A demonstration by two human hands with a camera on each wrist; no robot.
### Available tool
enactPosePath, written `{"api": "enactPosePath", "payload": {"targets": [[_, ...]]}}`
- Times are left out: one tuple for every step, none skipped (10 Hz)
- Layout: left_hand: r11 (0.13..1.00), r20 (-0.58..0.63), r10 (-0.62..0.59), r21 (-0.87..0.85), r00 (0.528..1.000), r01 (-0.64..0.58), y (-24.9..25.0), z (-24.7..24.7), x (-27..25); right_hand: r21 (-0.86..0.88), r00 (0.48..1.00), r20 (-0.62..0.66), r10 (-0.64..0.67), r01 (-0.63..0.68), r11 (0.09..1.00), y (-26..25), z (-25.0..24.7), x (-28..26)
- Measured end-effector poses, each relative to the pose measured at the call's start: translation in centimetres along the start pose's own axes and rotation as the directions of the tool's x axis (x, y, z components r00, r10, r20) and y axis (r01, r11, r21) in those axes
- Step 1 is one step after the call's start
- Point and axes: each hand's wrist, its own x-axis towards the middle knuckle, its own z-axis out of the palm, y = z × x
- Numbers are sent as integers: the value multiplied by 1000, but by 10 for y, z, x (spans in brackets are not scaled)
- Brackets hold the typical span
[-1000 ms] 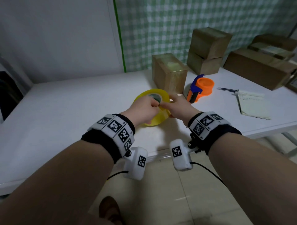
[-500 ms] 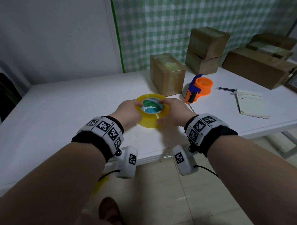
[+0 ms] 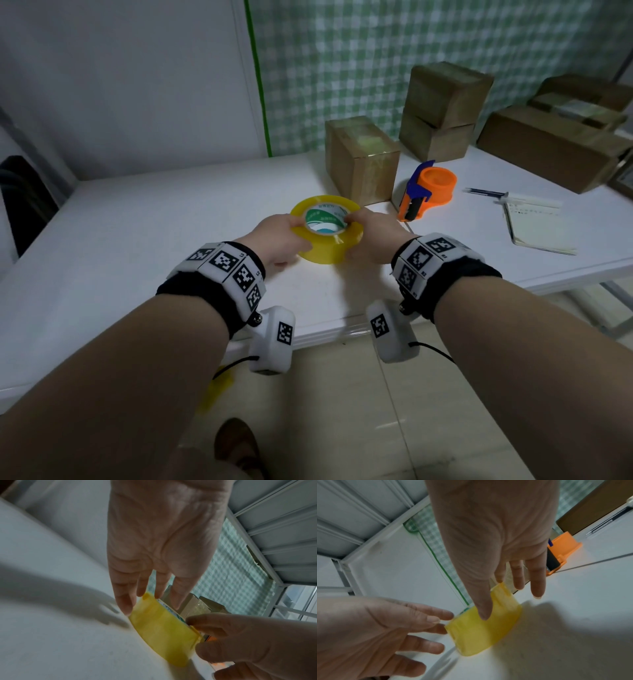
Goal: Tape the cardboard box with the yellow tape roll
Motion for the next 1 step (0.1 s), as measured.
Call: {"api": "enactPosePath", "payload": {"targets": [[999, -34, 5, -40, 999, -6, 6, -7, -10, 48, 1000, -21, 15, -14, 999, -3, -9, -9]]}}
